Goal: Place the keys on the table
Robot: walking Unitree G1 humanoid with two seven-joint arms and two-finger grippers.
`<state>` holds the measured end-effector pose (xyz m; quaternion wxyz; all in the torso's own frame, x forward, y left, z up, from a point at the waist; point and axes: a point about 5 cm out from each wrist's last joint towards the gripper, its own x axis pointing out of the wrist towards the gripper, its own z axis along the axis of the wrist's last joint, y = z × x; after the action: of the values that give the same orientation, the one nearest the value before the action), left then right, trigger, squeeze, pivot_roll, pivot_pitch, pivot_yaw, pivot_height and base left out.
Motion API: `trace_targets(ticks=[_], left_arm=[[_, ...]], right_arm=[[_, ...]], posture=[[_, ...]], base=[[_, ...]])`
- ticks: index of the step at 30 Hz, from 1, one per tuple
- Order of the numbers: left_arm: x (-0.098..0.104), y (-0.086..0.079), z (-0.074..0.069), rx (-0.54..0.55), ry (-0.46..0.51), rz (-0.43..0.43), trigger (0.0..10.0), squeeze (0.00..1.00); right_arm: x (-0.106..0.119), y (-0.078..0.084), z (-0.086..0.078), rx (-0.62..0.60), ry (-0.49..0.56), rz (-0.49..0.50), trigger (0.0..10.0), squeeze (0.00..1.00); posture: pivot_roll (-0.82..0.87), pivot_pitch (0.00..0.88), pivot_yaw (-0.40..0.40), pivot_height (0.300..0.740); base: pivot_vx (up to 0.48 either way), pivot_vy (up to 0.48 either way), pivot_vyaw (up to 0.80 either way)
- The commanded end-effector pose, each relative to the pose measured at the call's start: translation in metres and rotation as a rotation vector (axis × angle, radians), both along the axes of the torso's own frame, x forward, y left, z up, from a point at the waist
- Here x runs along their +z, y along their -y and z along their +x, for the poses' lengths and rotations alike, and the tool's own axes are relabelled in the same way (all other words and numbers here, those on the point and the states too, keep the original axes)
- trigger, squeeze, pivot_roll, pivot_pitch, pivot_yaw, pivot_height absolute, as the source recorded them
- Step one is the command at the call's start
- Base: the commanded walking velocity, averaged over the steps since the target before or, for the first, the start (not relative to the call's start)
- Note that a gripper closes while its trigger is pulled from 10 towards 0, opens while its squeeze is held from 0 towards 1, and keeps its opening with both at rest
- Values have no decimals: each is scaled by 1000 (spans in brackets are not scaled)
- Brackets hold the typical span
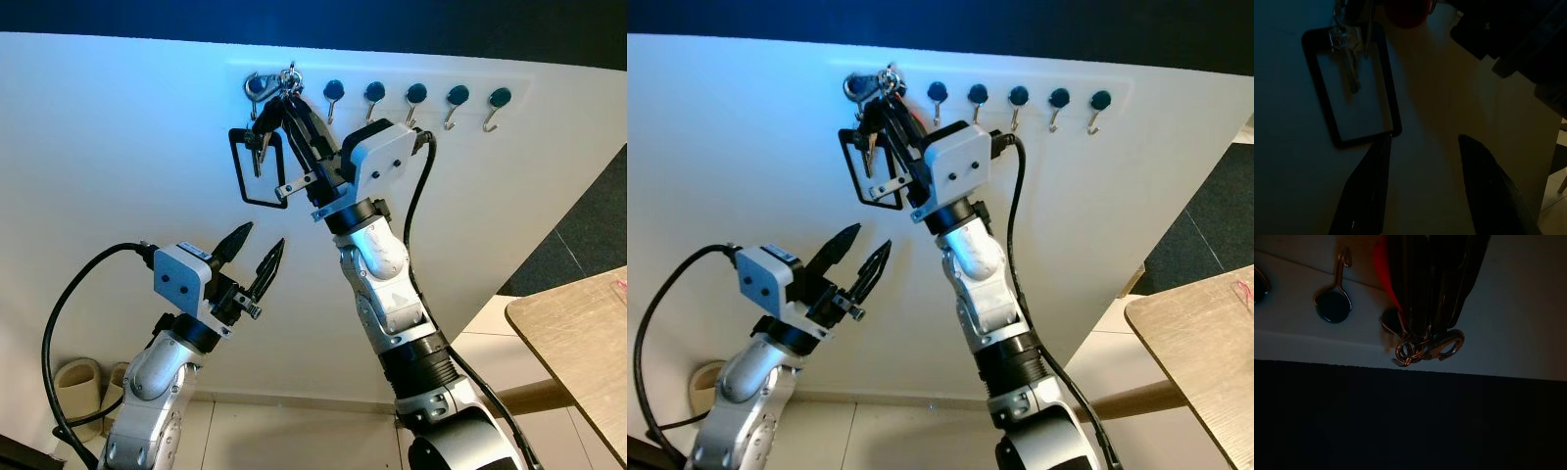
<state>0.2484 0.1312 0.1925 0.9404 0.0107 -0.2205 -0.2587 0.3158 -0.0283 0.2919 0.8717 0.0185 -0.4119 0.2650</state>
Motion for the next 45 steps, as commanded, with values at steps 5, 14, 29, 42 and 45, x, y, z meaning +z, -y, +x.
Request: trace_targets(ticks=[5, 14, 29, 42, 45], left_arm=[[1, 5, -4, -27, 4, 37, 10000, 0], [-1, 8, -5, -48, -7, 59, 10000, 0], [0, 10, -1, -63, -11, 74, 10000, 0], [1, 12, -1, -76, -15, 80, 10000, 0], [1, 12, -1, -77, -14, 80, 10000, 0]], right_arm=[[0, -11, -9, 70, -11, 10, 4196, 0], [-36, -4, 0, 41, -213, -16, 10000, 0], [-19, -4, 1, 81, -191, -20, 10000, 0], [9, -20, -12, 311, -217, 50, 10000, 0], [11, -23, -17, 346, -205, 47, 10000, 0]], posture=[[47, 118, -31, 740], [43, 123, -28, 740], [38, 135, -14, 740], [45, 144, -8, 740], [45, 144, -8, 740]], base=[[0, 0, 0], [0, 0, 0], [0, 0, 0], [0, 0, 0], [0, 0, 0]])
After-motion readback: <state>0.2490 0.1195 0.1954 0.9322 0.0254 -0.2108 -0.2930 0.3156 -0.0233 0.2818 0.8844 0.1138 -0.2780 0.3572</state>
